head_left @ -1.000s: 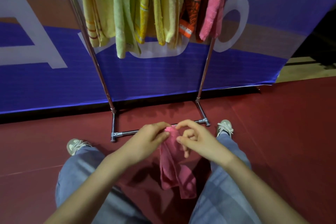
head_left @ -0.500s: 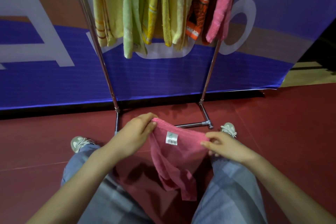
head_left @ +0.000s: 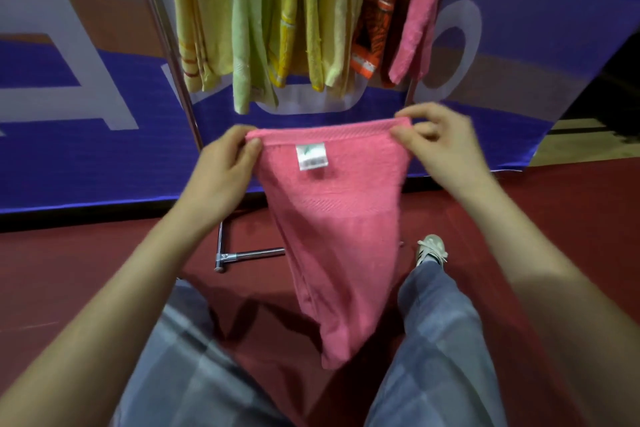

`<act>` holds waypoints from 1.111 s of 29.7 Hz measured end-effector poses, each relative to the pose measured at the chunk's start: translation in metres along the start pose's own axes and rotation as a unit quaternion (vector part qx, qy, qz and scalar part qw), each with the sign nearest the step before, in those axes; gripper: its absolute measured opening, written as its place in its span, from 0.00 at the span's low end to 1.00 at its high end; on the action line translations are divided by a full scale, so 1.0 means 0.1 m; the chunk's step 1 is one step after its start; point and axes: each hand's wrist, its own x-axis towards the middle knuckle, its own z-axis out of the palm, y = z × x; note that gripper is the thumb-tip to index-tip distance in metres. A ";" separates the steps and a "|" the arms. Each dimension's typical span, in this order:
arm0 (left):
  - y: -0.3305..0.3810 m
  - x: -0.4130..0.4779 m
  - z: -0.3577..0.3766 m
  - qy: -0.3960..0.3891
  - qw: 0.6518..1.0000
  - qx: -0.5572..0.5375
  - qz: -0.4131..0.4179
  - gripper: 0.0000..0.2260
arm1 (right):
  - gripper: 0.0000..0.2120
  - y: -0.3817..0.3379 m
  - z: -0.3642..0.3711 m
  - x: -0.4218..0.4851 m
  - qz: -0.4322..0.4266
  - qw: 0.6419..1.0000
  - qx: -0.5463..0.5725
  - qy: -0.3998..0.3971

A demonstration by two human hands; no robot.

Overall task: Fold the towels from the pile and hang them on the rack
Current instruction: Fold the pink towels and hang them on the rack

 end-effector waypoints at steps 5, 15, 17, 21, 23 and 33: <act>-0.06 -0.05 0.07 -0.013 0.996 -0.049 -0.069 0.09 | 0.10 0.12 0.06 0.04 0.015 0.998 -0.035 0.046; 0.07 0.08 0.22 0.036 0.998 -0.035 -0.041 0.06 | 0.11 0.04 0.09 0.03 0.057 0.994 0.006 0.094; 0.12 0.08 0.27 0.059 0.998 -0.024 -0.026 0.08 | 0.11 -0.03 0.11 0.02 0.058 0.993 0.028 0.094; 0.23 0.04 0.45 0.078 0.997 -0.014 0.006 0.13 | 0.12 -0.15 0.30 -0.09 0.071 0.994 0.062 0.062; 0.28 0.00 0.55 0.074 0.997 -0.005 0.013 0.11 | 0.12 -0.17 0.44 -0.17 0.081 0.993 0.085 0.029; 0.21 -0.12 0.60 -0.040 0.998 -0.049 -0.008 0.11 | 0.15 -0.07 0.59 -0.34 0.110 0.977 0.146 -0.109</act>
